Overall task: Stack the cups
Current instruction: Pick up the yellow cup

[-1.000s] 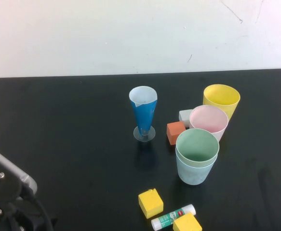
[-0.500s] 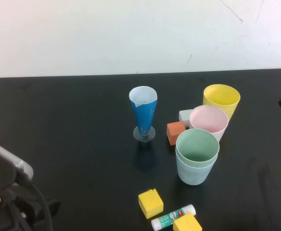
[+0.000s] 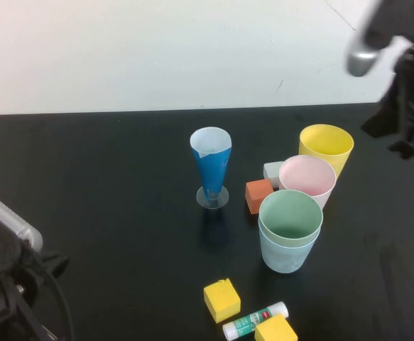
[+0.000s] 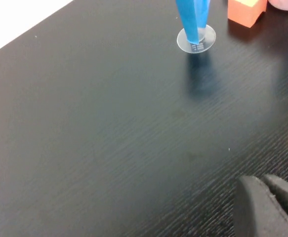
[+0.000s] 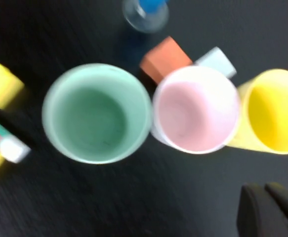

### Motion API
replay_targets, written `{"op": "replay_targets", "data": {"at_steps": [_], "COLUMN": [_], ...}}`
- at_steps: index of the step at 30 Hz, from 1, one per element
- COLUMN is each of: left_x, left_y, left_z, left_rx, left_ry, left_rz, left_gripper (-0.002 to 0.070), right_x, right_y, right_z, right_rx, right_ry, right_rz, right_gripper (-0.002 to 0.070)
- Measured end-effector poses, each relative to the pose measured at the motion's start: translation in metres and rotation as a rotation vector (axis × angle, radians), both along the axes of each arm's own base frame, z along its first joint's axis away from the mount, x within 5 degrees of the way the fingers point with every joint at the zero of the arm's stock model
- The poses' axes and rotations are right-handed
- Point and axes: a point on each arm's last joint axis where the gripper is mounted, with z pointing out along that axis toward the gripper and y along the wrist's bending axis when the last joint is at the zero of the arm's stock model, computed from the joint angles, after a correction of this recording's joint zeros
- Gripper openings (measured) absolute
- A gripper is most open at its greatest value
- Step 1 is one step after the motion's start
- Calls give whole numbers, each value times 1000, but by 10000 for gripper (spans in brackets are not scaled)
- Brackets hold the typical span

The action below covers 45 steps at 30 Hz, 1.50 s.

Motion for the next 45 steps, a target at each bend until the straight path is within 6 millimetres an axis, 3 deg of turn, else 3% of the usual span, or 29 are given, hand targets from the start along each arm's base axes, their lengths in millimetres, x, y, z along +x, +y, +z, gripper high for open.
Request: {"op": "replay_targets", "data": {"at_steps": [8,15,18,25,30,36,39,41,45], "left_x": [0,-3,-4,-5,-5,-4,-4,-4,-5], "left_y": [0,2,1,0,-1,-1,-1,-1,-1], "left_z": [-9,-33,-38,-41,-40,-40,-40,-40,-40], "left_rx": [21,66,56,41,30,26,26,26,22], "left_ry": [10,70,99,116,104,99,99,99,103], "left_rz": [-7,-7,-7,-8,-13,-15,-15,-15,-15], "left_gripper": [0,0,0,0,-1,-1,-1,-1,-1], "right_x": [59,93,105,133,145,157,162,164,165], "right_y": [23,30,22,-11,-15,-11,-10,-9,-7], "right_z": [-23,-39,-47,-79,-99,-128,-146,-155,-160], "right_rx": [-163,-106,-88,-21,39,47,39,36,45], "right_ry": [-15,58,114,241,300,333,366,385,394], "right_rz": [81,-176,-285,-462,-488,-496,-499,-500,-481], "right_gripper": [-3,8,85,407,470,474,439,368,105]}}
